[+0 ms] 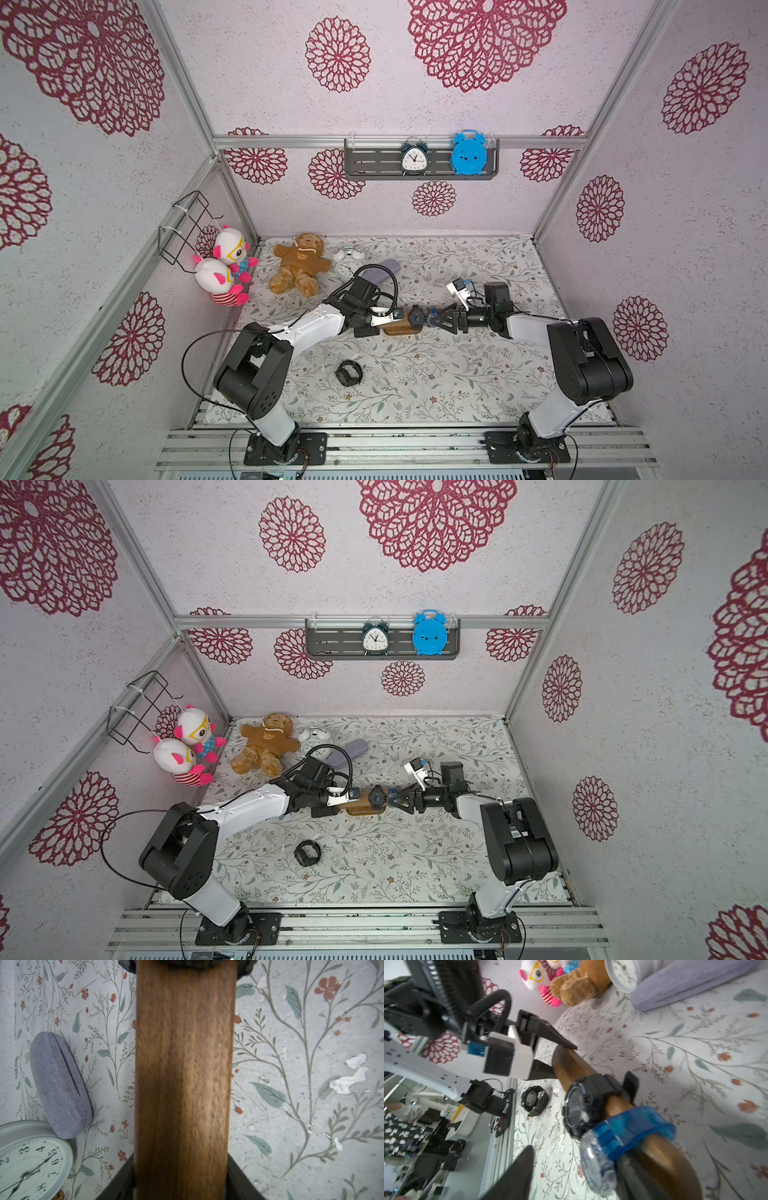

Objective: Place watch on stand
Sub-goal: Place the watch on the stand.

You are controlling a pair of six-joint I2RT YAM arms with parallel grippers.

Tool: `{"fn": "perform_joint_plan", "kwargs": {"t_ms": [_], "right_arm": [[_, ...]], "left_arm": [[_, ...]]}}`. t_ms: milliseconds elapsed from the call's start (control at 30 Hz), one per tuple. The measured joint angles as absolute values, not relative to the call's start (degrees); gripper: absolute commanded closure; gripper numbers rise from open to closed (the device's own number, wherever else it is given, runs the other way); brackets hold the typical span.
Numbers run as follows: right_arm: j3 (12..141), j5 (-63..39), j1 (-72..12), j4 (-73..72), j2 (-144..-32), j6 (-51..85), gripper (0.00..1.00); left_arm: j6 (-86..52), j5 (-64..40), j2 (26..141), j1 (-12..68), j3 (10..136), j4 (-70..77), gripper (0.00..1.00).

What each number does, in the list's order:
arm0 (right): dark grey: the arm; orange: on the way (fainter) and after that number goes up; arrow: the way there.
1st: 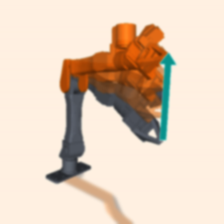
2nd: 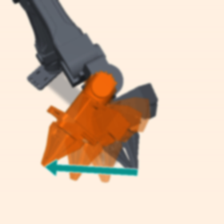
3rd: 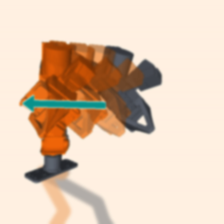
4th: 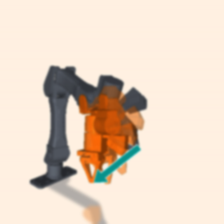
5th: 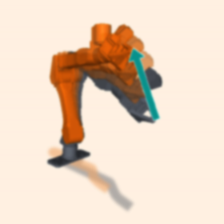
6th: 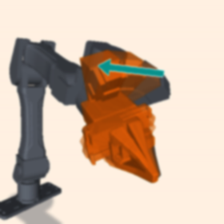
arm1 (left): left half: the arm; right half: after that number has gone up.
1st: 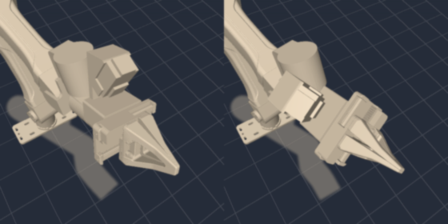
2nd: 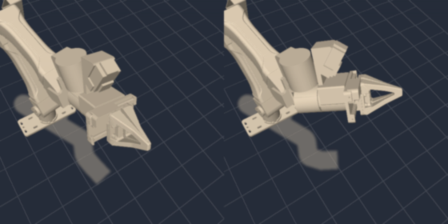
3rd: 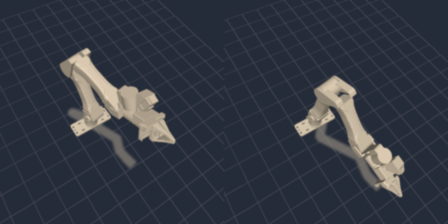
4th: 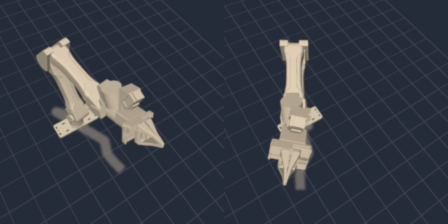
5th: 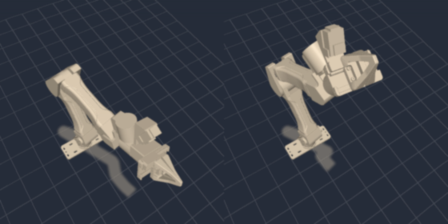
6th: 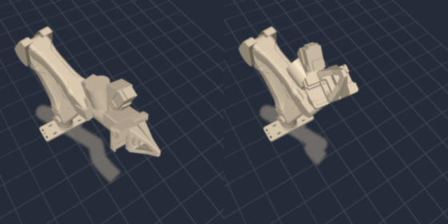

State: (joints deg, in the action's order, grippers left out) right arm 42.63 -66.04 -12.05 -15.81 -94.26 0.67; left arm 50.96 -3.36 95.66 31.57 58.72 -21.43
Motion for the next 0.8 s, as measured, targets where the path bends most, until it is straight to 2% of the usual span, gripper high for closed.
{"fn": "perform_joint_plan", "kwargs": {"t_ms": [167, 300, 467, 500, 800], "right_arm": [[42.6, -61.1, -12.5, -14.7, -91.0, 1.1, 0.01], [42.6, -58.1, -12.4, -12.6, -89.3, 1.7, 0.01], [43.6, -54.0, -12.4, -8.2, -87.2, 2.8, 0.01], [44.2, -53.2, -12.4, -7.2, -86.8, 3.1, 0.01], [45.1, -46.4, -12.4, -2.4, -78.9, 5.2, 0.01]], "left_arm": [[51.2, -2.8, 95.8, 31.6, 58.8, -21.4, 0.53], [51.3, -2.4, 95.8, 31.6, 58.9, -21.5, 0.41], [52.2, -1.3, 96.5, 31.6, 58.9, -22.0, 0.18], [52.4, -1.0, 96.6, 31.6, 58.9, -22.1, 0.02], [52.2, 1.4, 95.7, 31.7, 57.5, -19.9, 0.02]]}}
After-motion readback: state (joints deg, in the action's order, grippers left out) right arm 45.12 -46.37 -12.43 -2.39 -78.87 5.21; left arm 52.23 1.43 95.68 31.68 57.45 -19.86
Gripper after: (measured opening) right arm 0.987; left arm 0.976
